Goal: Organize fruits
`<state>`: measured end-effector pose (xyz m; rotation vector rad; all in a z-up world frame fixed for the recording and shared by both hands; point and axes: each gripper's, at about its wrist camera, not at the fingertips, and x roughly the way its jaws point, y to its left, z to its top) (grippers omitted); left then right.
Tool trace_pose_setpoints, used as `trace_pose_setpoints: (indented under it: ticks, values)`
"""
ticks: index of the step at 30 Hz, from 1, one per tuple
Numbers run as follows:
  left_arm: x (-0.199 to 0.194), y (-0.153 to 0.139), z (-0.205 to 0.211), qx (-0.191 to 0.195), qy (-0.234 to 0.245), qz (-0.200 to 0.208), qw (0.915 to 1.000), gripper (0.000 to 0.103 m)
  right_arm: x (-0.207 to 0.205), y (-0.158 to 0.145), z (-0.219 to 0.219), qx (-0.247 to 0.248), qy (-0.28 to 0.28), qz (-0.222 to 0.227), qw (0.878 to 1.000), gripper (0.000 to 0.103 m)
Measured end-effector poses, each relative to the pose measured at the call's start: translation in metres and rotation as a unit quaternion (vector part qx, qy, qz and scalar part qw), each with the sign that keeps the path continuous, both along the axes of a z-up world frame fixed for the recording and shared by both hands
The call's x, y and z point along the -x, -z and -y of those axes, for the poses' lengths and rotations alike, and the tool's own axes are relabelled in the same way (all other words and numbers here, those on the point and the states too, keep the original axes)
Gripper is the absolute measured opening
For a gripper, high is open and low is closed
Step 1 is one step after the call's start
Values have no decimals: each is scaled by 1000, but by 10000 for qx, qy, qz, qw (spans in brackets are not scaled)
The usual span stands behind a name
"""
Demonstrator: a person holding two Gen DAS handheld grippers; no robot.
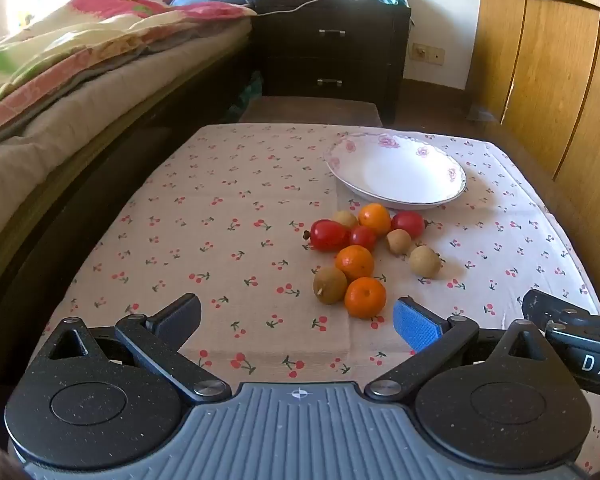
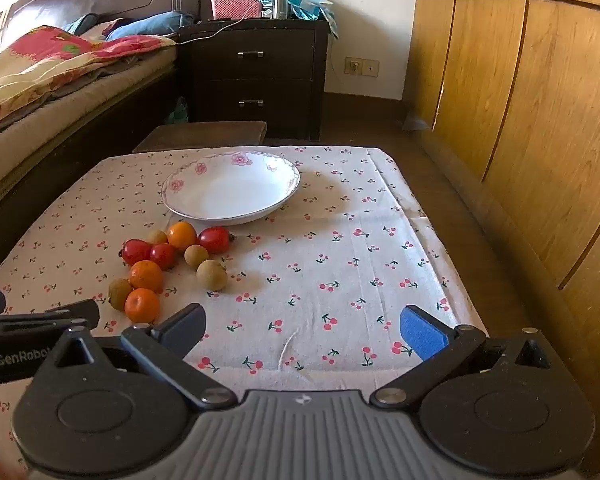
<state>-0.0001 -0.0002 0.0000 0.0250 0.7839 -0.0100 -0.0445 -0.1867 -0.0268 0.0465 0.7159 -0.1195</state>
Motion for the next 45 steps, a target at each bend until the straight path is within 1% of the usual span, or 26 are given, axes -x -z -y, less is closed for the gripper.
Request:
trace_pose_setpoints:
  ticks: [1,11,14,30,45]
  values:
    - [0,0,-1,109,-3,-41,9999,103,0,0,0,-10,0,-5,10000,103]
    - [1,7,-2,74,88,-121,9999,103,0,2,-1,17,3,-25,10000,103]
    - [-1,6,1,72,17,-150,9999,103,2,3,-1,19,9,-29,10000,103]
    - [-1,7,3,71,29,-160,9998,103,-5,6,-1,111,-2,-159,9998,103]
    - [-1,8,2,79,27,-187,9998,103,-5,7,-2,104,-13,-177,9998,103]
